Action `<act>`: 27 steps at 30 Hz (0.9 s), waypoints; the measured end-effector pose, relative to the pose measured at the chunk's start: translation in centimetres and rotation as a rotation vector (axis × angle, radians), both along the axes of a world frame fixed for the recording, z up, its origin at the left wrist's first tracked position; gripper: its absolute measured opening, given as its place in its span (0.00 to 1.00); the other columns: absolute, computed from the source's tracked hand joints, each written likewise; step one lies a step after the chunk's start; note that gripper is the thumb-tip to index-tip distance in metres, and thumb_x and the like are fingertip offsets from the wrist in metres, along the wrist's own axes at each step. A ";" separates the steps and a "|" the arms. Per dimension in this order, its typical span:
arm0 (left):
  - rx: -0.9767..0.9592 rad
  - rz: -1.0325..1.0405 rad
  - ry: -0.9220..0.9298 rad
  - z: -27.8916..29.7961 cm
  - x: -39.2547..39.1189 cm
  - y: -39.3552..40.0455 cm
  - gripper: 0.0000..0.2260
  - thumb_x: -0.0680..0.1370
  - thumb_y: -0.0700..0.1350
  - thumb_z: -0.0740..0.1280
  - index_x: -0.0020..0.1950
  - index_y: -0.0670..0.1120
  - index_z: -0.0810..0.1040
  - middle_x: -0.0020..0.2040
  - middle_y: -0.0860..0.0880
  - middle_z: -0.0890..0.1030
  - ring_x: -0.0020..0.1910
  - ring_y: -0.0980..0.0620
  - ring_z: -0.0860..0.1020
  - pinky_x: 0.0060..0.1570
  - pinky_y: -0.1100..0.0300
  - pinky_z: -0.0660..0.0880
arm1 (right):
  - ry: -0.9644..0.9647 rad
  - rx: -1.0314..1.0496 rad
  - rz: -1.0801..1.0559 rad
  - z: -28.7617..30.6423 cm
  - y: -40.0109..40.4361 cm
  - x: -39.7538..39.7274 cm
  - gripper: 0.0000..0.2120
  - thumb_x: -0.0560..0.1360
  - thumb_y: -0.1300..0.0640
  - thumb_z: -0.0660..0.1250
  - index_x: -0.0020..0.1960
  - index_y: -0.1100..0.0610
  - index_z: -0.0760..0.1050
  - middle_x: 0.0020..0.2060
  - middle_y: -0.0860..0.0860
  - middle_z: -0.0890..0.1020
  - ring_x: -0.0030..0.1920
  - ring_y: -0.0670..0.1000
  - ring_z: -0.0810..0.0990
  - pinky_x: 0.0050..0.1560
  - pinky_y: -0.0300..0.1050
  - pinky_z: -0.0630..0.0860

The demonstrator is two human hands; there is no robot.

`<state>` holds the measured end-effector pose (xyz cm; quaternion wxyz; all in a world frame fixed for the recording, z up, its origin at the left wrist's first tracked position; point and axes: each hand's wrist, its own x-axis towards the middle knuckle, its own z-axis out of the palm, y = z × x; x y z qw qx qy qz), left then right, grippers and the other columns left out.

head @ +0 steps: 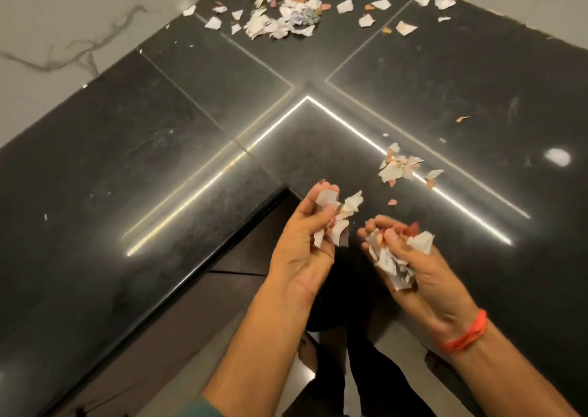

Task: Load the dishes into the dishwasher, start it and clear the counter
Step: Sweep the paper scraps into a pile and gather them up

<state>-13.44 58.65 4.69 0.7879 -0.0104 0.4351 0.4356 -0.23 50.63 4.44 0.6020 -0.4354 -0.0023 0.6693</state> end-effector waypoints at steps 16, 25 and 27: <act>-0.478 0.231 0.043 -18.6 -10.7 -14.3 0.20 0.68 0.26 0.66 0.59 0.37 0.81 0.58 0.37 0.84 0.47 0.42 0.87 0.48 0.50 0.83 | 0.235 -0.520 -0.003 -17.1 -7.8 -12.4 0.10 0.79 0.69 0.61 0.56 0.69 0.79 0.46 0.63 0.85 0.41 0.55 0.87 0.44 0.47 0.84; -0.543 0.332 0.122 -29.6 -11.6 -16.2 0.21 0.67 0.26 0.64 0.58 0.37 0.81 0.62 0.34 0.81 0.55 0.39 0.82 0.45 0.52 0.83 | 0.102 -0.625 0.124 -27.3 -7.8 -14.1 0.09 0.79 0.73 0.59 0.48 0.69 0.78 0.37 0.64 0.84 0.34 0.57 0.85 0.33 0.47 0.83; -0.524 0.330 0.153 -31.6 -11.3 -16.2 0.21 0.71 0.25 0.60 0.61 0.36 0.80 0.63 0.34 0.80 0.53 0.40 0.81 0.47 0.53 0.82 | 0.091 -0.653 0.138 -29.5 -7.7 -14.6 0.09 0.74 0.74 0.62 0.51 0.70 0.78 0.42 0.65 0.83 0.40 0.59 0.85 0.41 0.50 0.84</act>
